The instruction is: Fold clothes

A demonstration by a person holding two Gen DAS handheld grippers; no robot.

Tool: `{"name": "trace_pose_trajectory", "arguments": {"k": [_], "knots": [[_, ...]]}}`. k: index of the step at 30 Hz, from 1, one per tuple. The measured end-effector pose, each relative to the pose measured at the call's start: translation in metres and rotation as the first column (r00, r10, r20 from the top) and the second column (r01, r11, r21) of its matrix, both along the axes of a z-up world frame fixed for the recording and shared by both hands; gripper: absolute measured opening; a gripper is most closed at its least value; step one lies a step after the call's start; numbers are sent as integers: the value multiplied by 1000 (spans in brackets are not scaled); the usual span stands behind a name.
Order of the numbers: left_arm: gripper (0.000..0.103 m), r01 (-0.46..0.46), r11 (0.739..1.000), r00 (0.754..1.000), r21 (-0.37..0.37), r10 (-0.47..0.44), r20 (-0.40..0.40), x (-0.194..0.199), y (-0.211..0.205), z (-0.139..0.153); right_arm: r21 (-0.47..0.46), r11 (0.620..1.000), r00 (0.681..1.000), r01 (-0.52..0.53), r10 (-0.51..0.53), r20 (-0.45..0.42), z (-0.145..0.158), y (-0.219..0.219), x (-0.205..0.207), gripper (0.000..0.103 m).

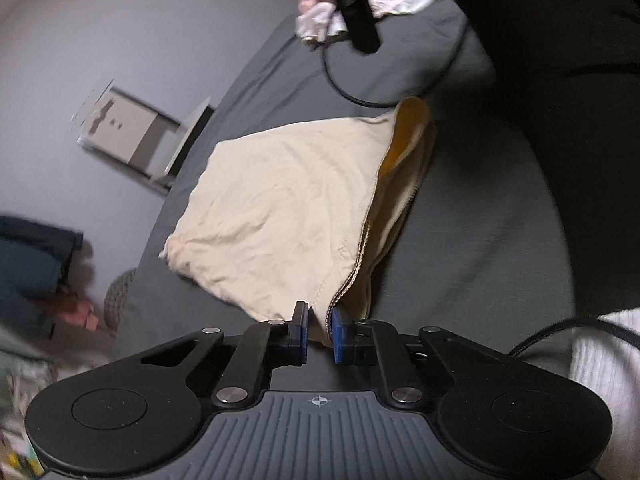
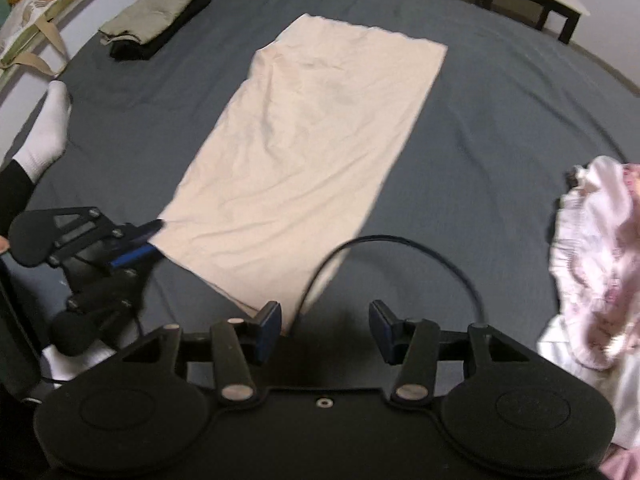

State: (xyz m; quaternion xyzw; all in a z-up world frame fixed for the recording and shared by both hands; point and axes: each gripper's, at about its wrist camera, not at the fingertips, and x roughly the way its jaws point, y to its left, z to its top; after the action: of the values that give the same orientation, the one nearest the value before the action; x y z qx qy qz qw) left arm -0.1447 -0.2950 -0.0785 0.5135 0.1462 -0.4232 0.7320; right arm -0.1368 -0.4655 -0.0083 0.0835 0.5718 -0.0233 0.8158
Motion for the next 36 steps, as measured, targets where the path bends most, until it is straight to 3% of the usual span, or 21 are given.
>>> {"name": "trace_pose_trajectory", "arguments": {"k": [3, 8, 11, 13, 16, 18, 19, 20, 22, 25, 27, 31, 32, 34, 36], "knots": [[12, -33, 999, 999, -35, 32, -31, 3, 2, 4, -19, 999, 998, 49, -48, 32, 21, -16, -6, 49], [12, -20, 1000, 1000, 24, 20, -3, 3, -3, -8, -22, 993, 985, 120, -117, 123, 56, -33, -19, 49], [12, -52, 998, 999, 18, 52, -9, 3, -5, -9, -25, 989, 973, 146, -139, 185, 68, -34, -16, 59], [15, -76, 997, 997, -4, 76, -34, 3, -2, -6, -45, 989, 970, 137, -125, 208, 69, -32, -9, 61], [28, -126, 991, 987, -52, 119, -109, 5, 11, 3, -71, 986, 958, 153, -130, 255, 61, -39, 4, 61], [52, -172, 980, 975, -97, 156, -160, 8, 24, 10, -88, 978, 945, 190, -158, 286, 54, -49, 14, 61], [70, -193, 973, 968, -125, 168, -187, 10, 31, 14, -106, 971, 938, 216, -176, 298, 50, -54, 20, 61], [78, -209, 965, 961, -158, 173, -216, 13, 40, 19, -147, 958, 929, 246, -190, 318, 46, -60, 27, 61], [80, -243, 947, 947, -211, 184, -265, 24, 51, 31, -266, 911, 906, 315, -206, 369, 39, -70, 46, 61], [80, -287, 919, 934, -271, 207, -291, 53, 54, 50, -486, 772, 876, 409, -184, 446, 28, -76, 82, 61], [80, -262, 912, 943, -316, 172, -285, 80, 47, 66, -553, 704, 864, 446, -177, 471, 23, -78, 104, 61], [80, -181, 911, 947, -371, 60, -315, 138, 21, 84, -344, 782, 797, 520, -299, 525, 13, -99, 124, 61], [80, -164, 917, 948, -363, 45, -315, 153, 12, 84, -219, 811, 762, 542, -365, 535, 6, -107, 123, 61], [79, -132, 931, 949, -342, 19, -314, 182, -7, 82, -50, 830, 708, 555, -440, 553, -12, -116, 115, 61], [79, -102, 948, 951, -301, 3, -309, 207, -24, 74, 48, 848, 709, 527, -470, 526, -32, -122, 109, 61]]}}
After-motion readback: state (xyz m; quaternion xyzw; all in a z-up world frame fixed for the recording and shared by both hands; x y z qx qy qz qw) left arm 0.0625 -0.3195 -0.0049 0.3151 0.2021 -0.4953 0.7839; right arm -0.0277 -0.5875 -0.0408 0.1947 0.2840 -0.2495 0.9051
